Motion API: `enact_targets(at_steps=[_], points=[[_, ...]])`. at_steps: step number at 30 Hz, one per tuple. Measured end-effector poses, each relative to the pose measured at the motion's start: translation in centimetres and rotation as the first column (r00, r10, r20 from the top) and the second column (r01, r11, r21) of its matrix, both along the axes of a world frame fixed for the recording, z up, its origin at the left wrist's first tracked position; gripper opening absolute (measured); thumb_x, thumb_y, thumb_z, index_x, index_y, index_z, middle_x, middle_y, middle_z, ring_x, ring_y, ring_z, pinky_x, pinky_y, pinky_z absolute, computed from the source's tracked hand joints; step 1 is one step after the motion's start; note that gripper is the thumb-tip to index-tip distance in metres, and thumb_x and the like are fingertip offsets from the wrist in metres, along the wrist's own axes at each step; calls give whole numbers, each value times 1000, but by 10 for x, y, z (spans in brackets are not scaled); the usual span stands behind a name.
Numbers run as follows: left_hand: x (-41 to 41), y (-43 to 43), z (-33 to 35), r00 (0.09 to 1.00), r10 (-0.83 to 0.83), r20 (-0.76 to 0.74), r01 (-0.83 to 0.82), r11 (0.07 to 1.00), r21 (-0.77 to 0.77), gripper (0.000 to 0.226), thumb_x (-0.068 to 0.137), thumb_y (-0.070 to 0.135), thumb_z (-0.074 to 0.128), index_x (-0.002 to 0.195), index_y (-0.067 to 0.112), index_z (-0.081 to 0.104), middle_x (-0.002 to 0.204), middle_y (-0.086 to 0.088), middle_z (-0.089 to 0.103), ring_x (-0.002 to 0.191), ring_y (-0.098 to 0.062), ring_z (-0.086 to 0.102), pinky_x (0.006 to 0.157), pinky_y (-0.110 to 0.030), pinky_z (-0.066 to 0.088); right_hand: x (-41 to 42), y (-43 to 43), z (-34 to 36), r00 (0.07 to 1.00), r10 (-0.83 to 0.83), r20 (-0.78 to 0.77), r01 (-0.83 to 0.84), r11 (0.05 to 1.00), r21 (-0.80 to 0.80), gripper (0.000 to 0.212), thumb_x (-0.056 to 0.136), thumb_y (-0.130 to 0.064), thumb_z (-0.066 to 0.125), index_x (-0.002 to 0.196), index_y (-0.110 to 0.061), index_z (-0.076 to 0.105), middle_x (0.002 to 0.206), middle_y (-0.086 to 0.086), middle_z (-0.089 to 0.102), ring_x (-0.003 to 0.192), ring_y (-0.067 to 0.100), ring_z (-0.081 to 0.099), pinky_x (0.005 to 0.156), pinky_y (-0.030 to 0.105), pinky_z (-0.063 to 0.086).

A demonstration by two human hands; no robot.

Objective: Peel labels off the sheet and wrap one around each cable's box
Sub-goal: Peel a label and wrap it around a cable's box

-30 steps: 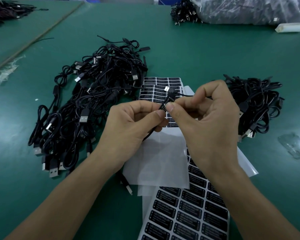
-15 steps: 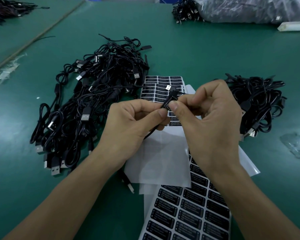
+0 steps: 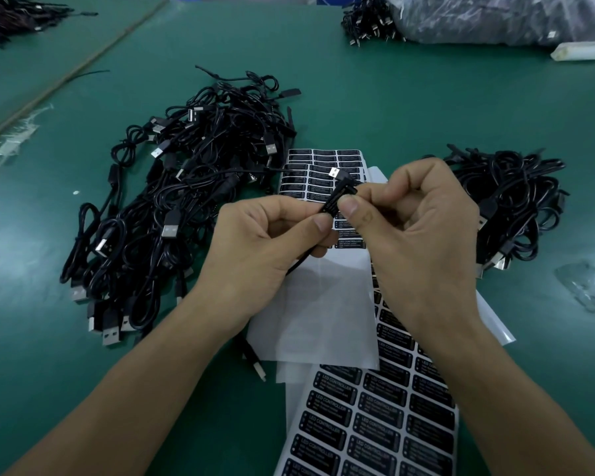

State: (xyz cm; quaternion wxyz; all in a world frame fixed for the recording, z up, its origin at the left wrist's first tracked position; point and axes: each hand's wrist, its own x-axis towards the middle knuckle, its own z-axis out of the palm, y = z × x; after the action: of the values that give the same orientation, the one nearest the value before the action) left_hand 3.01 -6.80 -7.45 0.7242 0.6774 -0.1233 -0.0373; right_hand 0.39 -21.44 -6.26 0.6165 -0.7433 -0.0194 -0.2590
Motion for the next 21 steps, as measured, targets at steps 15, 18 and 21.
enact_targets(at_steps=[15,18,21], points=[[0,-1,0,999,1,50,0,1000,-28,2,82,7,73,83,7,74,71,-6,75,62,-11,68,62,-16,53,-2,-1,4,999,-27,-28,25,998,-61,39,82,-8,79,78,-30,47,76,-9,70,73,10,69,71,26,57],[1,-2,0,999,15,44,-13,999,-34,3,84,3,73,83,5,74,73,-11,75,62,-13,68,62,-17,53,-3,1,4,999,-33,-13,32,996,-88,38,82,-9,79,78,-27,46,78,-12,71,68,9,68,66,22,54],[1,-3,0,999,21,44,-19,999,-37,9,85,-1,71,80,6,74,71,-11,74,62,-14,67,62,-18,54,-5,2,5,998,-56,38,60,991,-117,37,80,-6,78,78,-22,45,77,-9,71,63,9,67,58,13,49]])
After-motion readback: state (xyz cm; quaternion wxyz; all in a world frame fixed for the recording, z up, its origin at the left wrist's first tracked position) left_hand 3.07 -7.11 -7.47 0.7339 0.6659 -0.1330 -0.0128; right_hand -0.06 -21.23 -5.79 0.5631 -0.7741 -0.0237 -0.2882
